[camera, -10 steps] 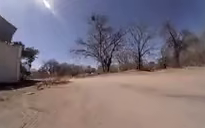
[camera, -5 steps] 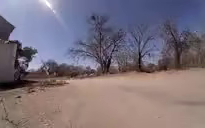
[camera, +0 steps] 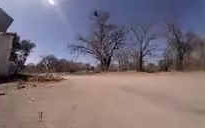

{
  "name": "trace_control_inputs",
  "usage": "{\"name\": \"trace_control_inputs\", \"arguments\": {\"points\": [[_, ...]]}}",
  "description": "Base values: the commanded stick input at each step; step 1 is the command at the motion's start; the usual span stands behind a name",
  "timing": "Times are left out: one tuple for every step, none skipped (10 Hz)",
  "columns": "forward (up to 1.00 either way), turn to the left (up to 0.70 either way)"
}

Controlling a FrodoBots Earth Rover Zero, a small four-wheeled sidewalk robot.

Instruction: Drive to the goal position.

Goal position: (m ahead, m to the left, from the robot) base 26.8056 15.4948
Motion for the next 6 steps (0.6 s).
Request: {"name": "trace_control_inputs", "arguments": {"points": [[1.00,0.00],[1.00,0.00],[1.00,0.00],[1.00,0.00],[1.00,0.00],[1.00,0.00]]}}
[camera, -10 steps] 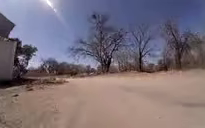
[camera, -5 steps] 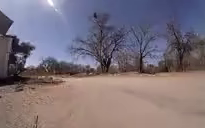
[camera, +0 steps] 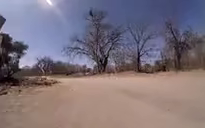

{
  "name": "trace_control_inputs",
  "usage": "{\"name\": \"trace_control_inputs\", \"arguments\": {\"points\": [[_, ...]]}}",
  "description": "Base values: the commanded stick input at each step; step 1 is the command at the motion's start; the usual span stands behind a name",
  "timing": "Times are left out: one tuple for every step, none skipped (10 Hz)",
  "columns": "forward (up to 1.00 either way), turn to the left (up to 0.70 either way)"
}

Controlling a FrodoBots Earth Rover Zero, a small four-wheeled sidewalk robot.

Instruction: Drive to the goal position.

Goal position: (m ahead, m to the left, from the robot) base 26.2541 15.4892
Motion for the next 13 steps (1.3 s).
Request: {"name": "trace_control_inputs", "arguments": {"points": [[1.00,0.00],[1.00,0.00],[1.00,0.00],[1.00,0.00],[1.00,0.27],[1.00,0.27],[1.00,0.27],[1.00,0.27],[1.00,0.27],[1.00,0.27],[1.00,0.27],[1.00,0.27],[1.00,0.27]]}}
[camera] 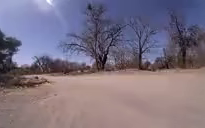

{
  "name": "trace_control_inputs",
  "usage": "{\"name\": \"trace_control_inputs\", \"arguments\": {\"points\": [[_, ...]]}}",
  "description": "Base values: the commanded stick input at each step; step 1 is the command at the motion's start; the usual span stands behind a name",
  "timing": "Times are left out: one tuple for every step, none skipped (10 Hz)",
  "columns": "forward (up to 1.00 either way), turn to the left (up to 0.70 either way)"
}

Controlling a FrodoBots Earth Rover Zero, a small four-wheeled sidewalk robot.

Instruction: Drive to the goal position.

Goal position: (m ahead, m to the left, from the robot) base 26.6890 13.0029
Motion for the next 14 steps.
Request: {"name": "trace_control_inputs", "arguments": {"points": [[1.00,0.27],[1.00,0.27],[1.00,0.27],[1.00,0.27],[1.00,0.27],[1.00,0.00],[1.00,0.00],[1.00,0.00],[1.00,0.00],[1.00,0.00],[1.00,0.00],[1.00,0.00],[1.00,0.00],[1.00,0.00]]}}
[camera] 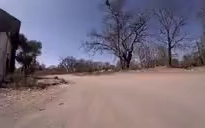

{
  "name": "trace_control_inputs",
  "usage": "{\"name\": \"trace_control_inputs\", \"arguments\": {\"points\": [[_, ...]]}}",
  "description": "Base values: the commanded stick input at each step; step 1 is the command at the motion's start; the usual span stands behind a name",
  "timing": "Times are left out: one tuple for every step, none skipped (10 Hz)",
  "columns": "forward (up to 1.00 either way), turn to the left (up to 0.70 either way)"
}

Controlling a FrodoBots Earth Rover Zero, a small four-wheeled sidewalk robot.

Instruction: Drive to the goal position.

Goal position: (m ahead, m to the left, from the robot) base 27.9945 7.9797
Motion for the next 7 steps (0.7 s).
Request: {"name": "trace_control_inputs", "arguments": {"points": [[1.00,0.00],[1.00,0.00],[1.00,0.00],[1.00,0.00],[1.00,0.00],[1.00,0.00],[1.00,0.00]]}}
